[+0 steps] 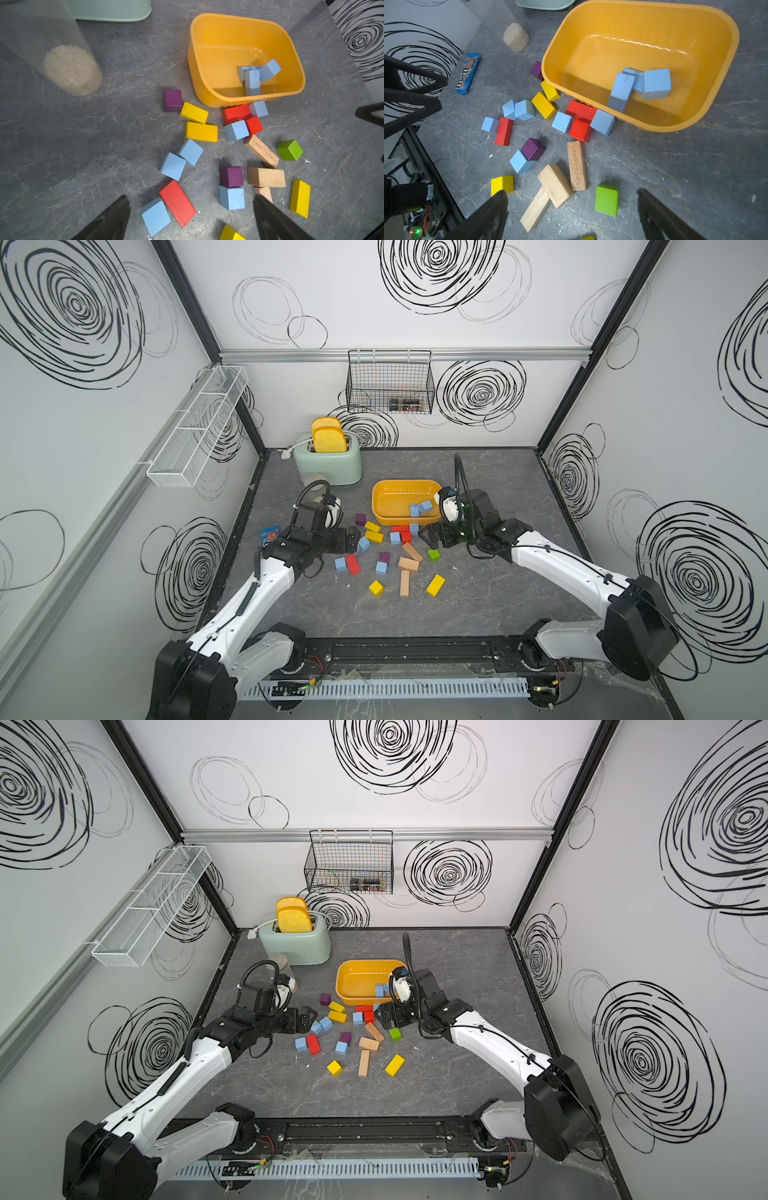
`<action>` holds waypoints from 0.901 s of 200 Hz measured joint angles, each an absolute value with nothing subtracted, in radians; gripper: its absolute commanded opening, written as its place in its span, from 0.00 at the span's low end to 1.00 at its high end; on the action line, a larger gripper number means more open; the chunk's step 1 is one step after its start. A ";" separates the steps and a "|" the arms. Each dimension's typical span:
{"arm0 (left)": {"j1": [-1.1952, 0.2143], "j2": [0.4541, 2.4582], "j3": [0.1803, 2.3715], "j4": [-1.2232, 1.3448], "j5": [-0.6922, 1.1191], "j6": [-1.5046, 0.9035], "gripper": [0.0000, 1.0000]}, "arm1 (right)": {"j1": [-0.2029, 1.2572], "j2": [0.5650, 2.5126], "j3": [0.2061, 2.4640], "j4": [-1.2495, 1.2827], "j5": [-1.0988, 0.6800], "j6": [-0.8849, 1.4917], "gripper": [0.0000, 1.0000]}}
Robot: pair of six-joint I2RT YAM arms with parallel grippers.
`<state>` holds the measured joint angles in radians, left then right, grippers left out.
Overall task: Pick out the blue building blocks
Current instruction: Pick up the building block from the center of the board.
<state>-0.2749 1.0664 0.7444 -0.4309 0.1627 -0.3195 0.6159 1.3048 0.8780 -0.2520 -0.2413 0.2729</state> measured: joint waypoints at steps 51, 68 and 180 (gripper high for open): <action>-0.265 1.099 0.685 -0.429 0.134 -0.444 0.99 | 0.633 1.279 0.833 -0.241 -0.275 0.277 0.98; -0.261 1.115 0.654 -0.428 0.125 -0.481 0.97 | 0.651 1.269 0.809 -0.229 -0.294 0.275 0.98; -0.233 1.176 0.532 -0.363 0.102 -0.603 0.82 | 0.703 1.206 0.723 -0.142 -0.389 0.253 0.98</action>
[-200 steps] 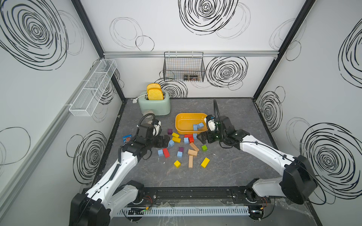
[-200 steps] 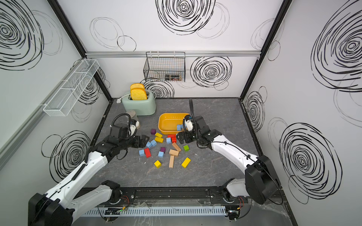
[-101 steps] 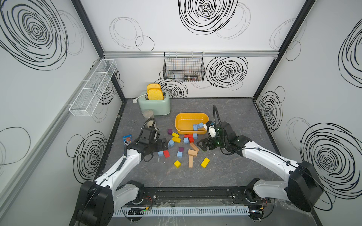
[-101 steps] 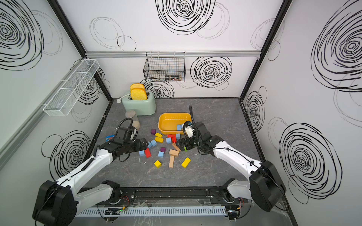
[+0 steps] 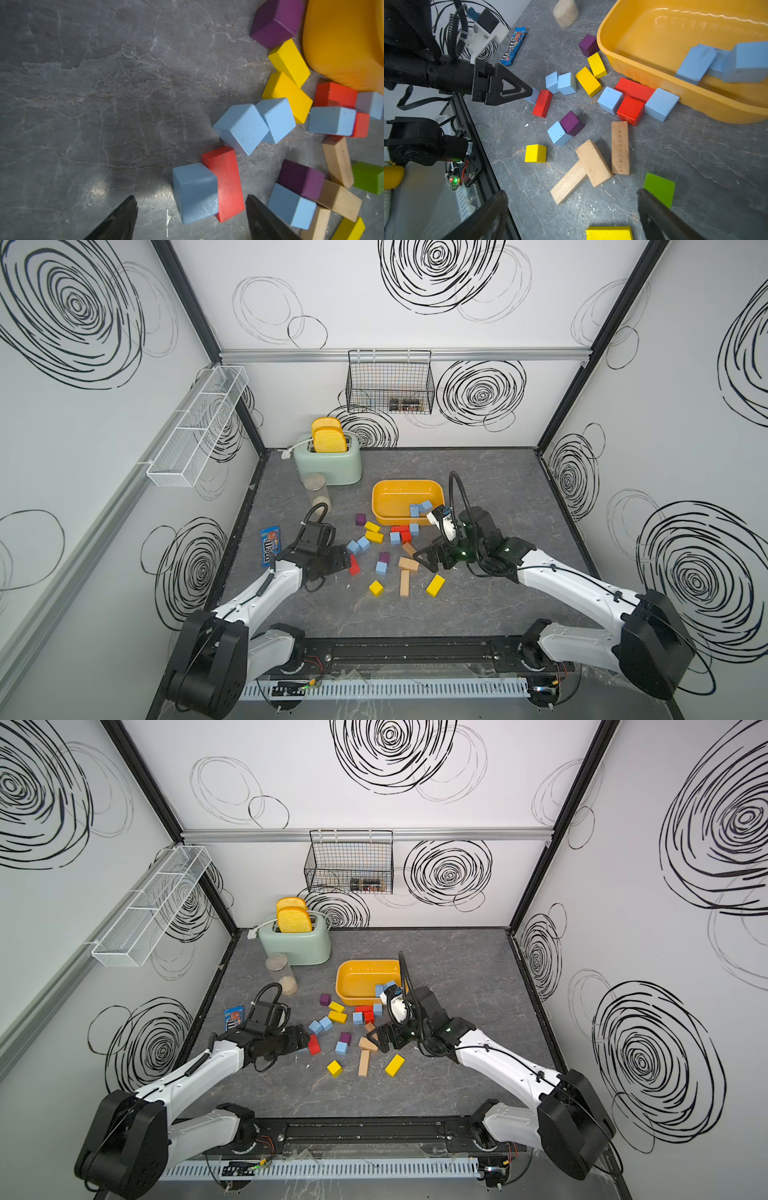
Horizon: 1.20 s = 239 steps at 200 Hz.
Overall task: Pick out the blue building blocks
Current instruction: Pick up the building block from the center of the board.
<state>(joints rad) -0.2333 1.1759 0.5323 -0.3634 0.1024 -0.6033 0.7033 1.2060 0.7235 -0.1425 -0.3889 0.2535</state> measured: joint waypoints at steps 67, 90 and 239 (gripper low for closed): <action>-0.233 1.197 0.529 -0.363 0.078 -0.606 0.75 | 0.705 1.210 0.719 -0.125 -0.390 0.245 0.98; -0.233 1.199 0.529 -0.363 0.066 -0.606 0.74 | 0.705 1.212 0.719 -0.125 -0.389 0.245 0.98; -0.253 1.295 0.529 -0.305 0.015 -0.574 0.43 | 0.694 1.258 0.719 -0.127 -0.360 0.250 0.98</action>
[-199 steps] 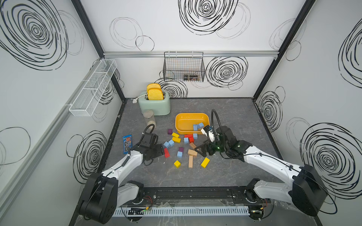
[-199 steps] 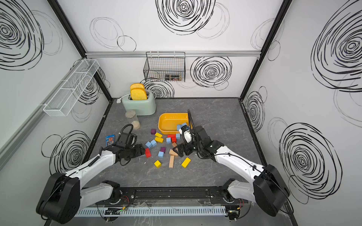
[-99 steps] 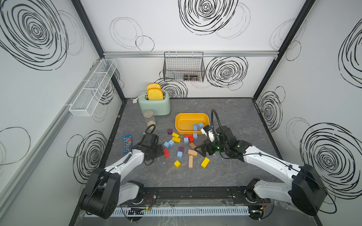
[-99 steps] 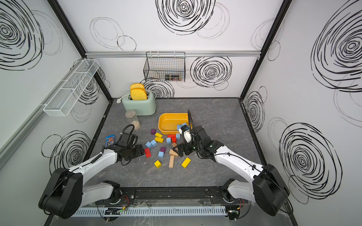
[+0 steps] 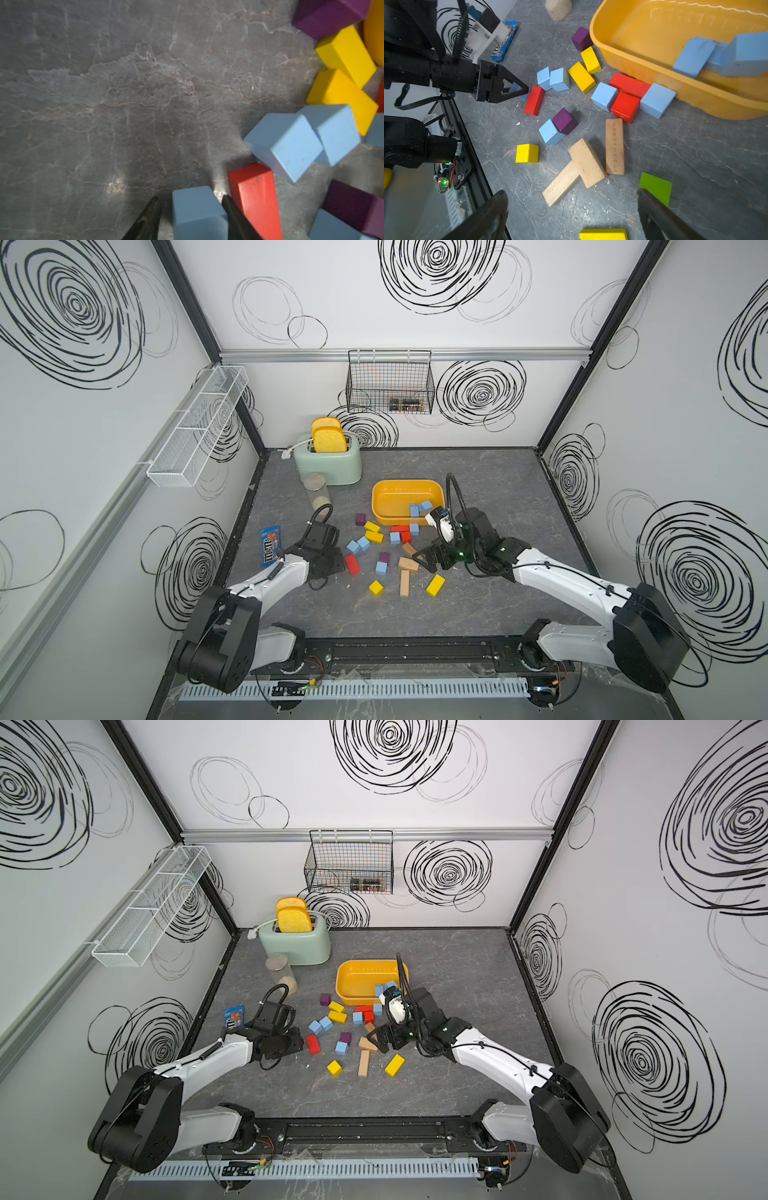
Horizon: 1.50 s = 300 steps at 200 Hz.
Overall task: Pick out the blue building blocks
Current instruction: Pick up the building block from the center of the board, then place the building block in the storage box.
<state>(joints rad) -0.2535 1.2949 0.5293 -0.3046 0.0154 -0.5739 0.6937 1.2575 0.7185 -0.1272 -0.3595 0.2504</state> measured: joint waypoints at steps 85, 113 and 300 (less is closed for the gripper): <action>-0.253 1.301 0.530 -0.285 0.007 -0.563 0.00 | 0.590 1.277 0.794 -0.174 -0.347 0.255 0.98; -0.253 1.270 0.534 -0.312 -0.010 -0.550 0.00 | 0.562 1.283 0.836 -0.174 -0.331 0.243 0.98; -0.313 1.268 0.913 -0.340 0.070 -0.321 0.00 | 0.488 1.803 1.337 -0.352 -0.270 0.219 0.99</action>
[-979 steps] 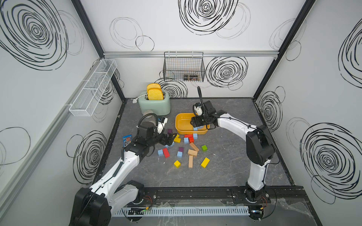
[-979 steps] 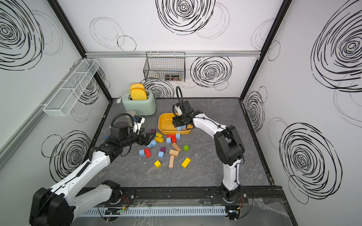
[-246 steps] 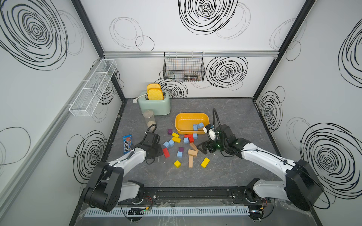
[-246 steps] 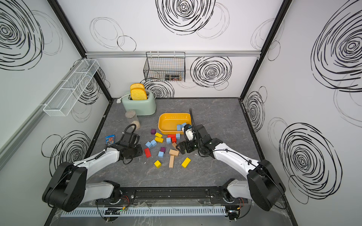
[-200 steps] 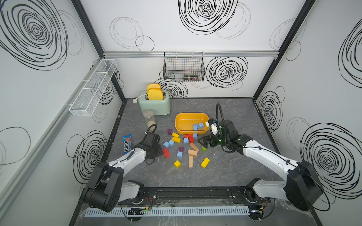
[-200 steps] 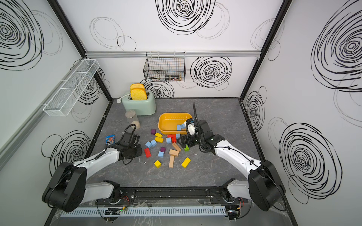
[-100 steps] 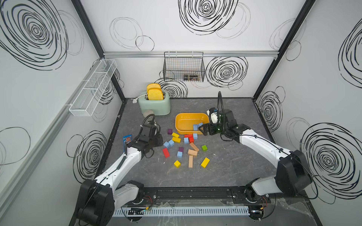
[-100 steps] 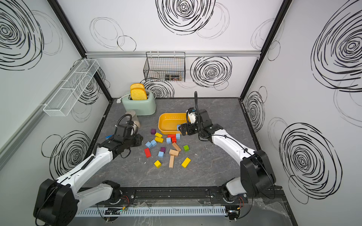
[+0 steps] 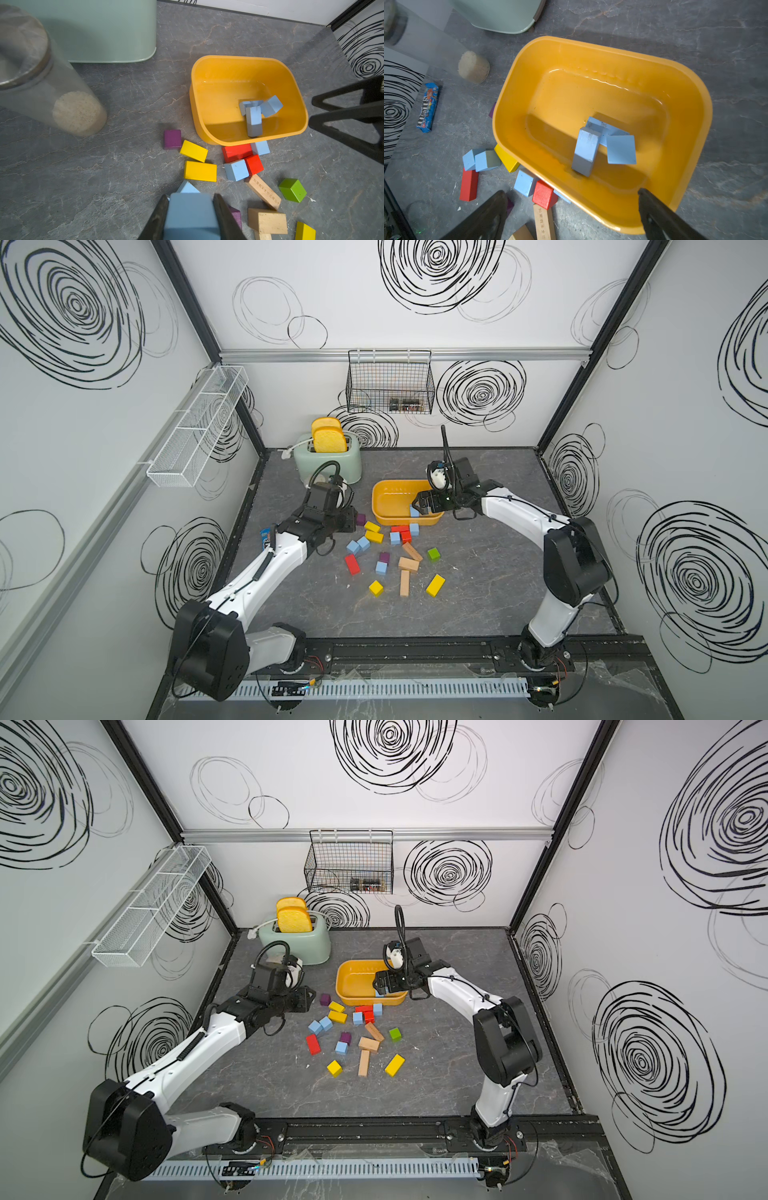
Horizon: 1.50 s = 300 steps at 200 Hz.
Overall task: Pick out the blue building blocks
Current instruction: Place the building block in the storage box, then adjust the building blocks in the storage box.
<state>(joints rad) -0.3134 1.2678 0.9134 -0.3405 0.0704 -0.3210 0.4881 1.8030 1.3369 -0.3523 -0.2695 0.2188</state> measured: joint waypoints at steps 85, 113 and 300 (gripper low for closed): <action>-0.311 1.353 0.959 -0.340 0.093 -0.291 0.00 | 0.488 1.983 1.462 -0.427 -0.191 0.221 1.00; -0.303 1.365 0.961 -0.339 0.102 -0.284 0.00 | 0.489 2.009 1.473 -0.428 -0.208 0.221 1.00; -0.282 1.418 1.024 -0.335 0.144 -0.257 0.00 | 0.518 2.006 1.475 -0.334 -0.417 0.263 0.98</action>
